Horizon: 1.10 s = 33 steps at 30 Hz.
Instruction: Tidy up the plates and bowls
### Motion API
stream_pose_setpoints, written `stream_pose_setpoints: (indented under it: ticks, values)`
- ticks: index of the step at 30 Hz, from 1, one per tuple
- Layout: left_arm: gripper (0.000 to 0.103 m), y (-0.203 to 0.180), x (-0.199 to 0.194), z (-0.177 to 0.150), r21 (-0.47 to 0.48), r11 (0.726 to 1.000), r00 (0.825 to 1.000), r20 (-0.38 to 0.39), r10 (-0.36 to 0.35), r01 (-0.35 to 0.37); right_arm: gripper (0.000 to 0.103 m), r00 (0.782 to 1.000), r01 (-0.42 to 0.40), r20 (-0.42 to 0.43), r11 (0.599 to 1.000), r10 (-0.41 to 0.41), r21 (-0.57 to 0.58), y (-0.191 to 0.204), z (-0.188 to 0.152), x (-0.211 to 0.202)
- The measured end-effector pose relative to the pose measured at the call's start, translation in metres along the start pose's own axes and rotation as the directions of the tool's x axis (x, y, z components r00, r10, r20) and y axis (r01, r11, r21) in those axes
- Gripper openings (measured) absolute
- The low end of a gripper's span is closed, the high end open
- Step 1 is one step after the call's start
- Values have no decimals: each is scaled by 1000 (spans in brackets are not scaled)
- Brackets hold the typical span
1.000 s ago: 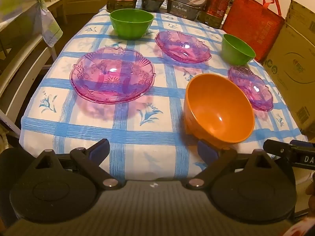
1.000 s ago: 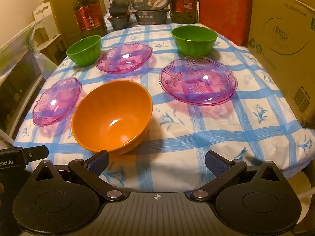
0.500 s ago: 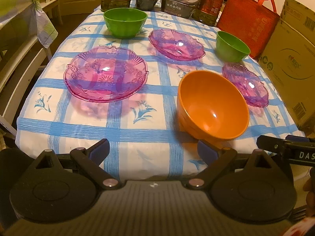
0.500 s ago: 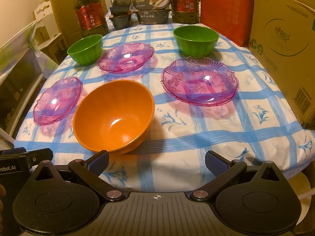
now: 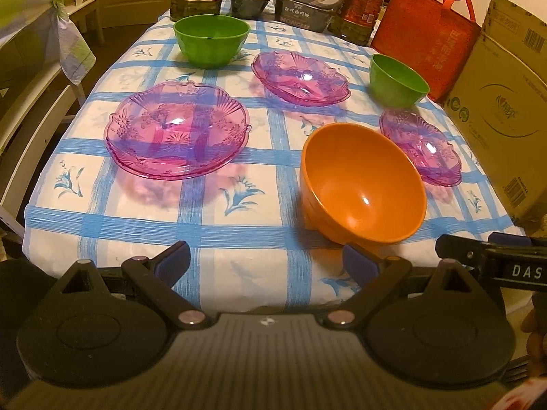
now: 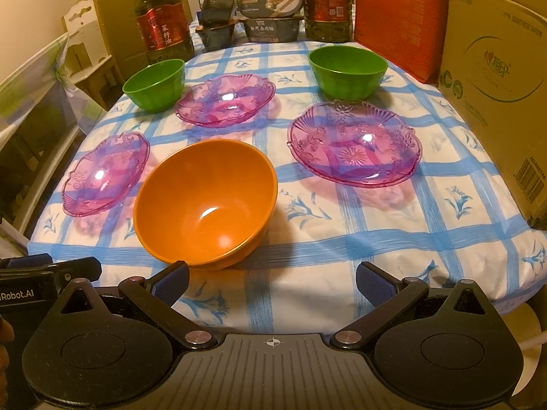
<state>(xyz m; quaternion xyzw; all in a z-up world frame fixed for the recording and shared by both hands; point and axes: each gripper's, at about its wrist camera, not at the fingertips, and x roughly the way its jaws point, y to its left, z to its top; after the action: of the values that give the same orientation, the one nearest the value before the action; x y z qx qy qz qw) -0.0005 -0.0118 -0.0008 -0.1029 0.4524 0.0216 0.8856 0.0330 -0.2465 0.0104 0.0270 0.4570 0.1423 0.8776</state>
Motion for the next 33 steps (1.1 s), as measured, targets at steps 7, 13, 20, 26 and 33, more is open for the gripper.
stream_pose_setpoints:
  ticks: [7, 13, 20, 26, 33]
  values:
    - [95, -1, 0, 0, 0, 1000, 1000, 0, 0, 0, 103, 1000, 1, -1, 1000, -1, 1, 1, 0, 0]
    - [95, -2, 1, 1, -5, 1000, 1000, 3, 1, -1, 103, 1000, -1, -1, 1000, 1, 1, 1, 1, 0]
    - [95, -1, 1, 0, -8, 1000, 1000, 2, -2, 2, 103, 1000, -2, 3, 1000, 2, 4, 2, 0, -1]
    - [95, -1, 0, -1, -12, 1000, 1000, 2, -5, 5, 103, 1000, -3, 2, 1000, 3, 6, 1, 0, 0]
    - [95, 0, 0, -1, -14, 1000, 1000, 2, -7, 7, 103, 1000, -3, 3, 1000, 3, 7, 1, 0, 0]
